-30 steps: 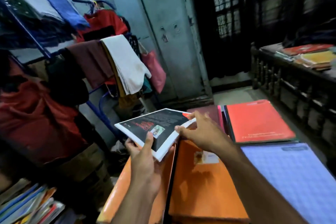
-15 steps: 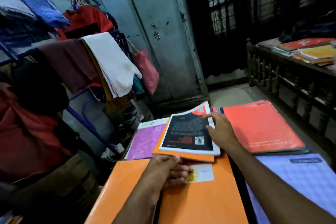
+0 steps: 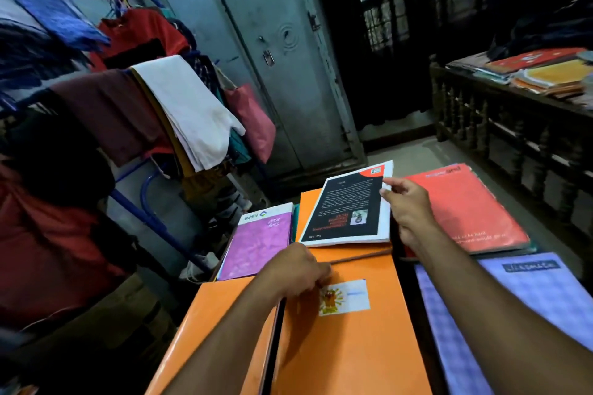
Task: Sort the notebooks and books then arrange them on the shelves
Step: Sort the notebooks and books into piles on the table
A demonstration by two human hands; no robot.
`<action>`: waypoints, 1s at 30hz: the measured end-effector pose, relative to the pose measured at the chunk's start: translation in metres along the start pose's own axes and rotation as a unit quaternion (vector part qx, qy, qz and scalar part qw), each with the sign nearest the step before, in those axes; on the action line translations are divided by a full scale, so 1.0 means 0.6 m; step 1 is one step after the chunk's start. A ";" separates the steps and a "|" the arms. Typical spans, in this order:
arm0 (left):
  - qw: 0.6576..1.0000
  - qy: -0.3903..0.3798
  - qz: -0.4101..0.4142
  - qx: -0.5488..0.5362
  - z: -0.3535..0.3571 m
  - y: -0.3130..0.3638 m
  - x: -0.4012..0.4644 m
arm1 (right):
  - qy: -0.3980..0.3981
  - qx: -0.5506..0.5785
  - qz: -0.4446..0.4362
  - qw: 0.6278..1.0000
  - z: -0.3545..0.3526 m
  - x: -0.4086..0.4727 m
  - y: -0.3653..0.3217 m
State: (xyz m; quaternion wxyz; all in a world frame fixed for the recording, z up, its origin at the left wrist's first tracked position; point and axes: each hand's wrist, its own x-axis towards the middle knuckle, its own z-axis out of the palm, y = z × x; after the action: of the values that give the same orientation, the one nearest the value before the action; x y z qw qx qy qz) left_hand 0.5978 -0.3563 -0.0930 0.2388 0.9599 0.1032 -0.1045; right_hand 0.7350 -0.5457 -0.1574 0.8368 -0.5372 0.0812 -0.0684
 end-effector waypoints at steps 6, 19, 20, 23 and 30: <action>0.968 0.194 0.156 0.019 0.003 -0.030 0.007 | -0.103 -0.058 -0.019 0.993 0.032 -0.023 0.000; 0.981 0.030 0.102 0.163 -0.032 -0.130 0.047 | -0.315 -0.457 -0.137 0.821 0.039 -0.064 -0.005; 0.987 0.036 0.081 0.132 -0.039 -0.140 0.045 | -0.329 -0.483 -0.146 0.798 0.040 -0.070 -0.007; 0.998 0.051 0.047 0.011 -0.048 -0.165 0.040 | -0.357 -0.554 -0.167 0.733 0.044 -0.079 -0.007; 0.984 0.168 -0.055 0.024 -0.044 -0.213 0.066 | -0.340 -0.629 -0.207 0.668 0.043 -0.087 -0.012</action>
State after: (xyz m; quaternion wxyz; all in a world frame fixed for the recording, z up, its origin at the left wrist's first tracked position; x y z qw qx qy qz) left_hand 0.6080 -0.2272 -0.1358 0.1886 0.9621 0.1921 0.0432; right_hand 0.6893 -0.5154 -0.1373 0.2347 -0.9251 -0.2980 0.0150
